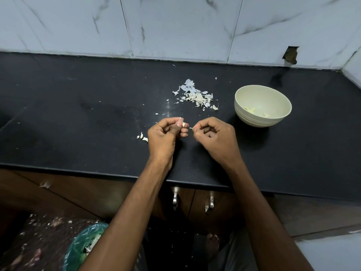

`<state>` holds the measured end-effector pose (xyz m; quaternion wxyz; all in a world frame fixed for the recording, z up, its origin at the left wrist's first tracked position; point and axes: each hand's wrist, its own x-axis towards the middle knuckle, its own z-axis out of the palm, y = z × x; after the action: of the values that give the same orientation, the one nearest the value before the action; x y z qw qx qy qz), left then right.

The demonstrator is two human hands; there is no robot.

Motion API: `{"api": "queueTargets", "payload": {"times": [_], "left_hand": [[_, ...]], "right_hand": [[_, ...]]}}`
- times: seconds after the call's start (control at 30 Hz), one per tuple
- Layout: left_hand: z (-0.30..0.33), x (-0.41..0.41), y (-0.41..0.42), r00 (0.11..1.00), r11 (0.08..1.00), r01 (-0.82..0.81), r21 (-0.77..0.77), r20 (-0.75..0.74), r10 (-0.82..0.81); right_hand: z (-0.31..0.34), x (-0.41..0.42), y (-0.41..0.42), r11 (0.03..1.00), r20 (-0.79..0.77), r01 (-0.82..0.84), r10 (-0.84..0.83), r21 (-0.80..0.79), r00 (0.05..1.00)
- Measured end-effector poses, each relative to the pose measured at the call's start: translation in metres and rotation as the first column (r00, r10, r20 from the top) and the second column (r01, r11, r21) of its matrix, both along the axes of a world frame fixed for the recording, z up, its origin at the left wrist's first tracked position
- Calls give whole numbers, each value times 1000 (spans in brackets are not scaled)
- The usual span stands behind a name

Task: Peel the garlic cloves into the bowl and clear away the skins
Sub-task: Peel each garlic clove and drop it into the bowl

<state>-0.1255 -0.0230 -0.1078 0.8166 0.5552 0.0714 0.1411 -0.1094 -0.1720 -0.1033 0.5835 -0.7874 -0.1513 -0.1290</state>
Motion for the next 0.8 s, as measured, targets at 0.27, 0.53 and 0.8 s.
{"api": "queueTargets", "payload": {"times": [0.27,0.53,0.8], "left_hand": [[-3,-1,1,998,996,42,73,50,-45],[0,-2,-3,997,997,49,64,55,-52],[-4,-3,-4,997,960,27,278,56,-44]], "right_hand": [[2,5,-4,978,-140,91,-65,188,988],[-2,3,-4,999,97,-24,27,-34,995],[-7,5,-2,959,259,97,-26,-266,965]]}}
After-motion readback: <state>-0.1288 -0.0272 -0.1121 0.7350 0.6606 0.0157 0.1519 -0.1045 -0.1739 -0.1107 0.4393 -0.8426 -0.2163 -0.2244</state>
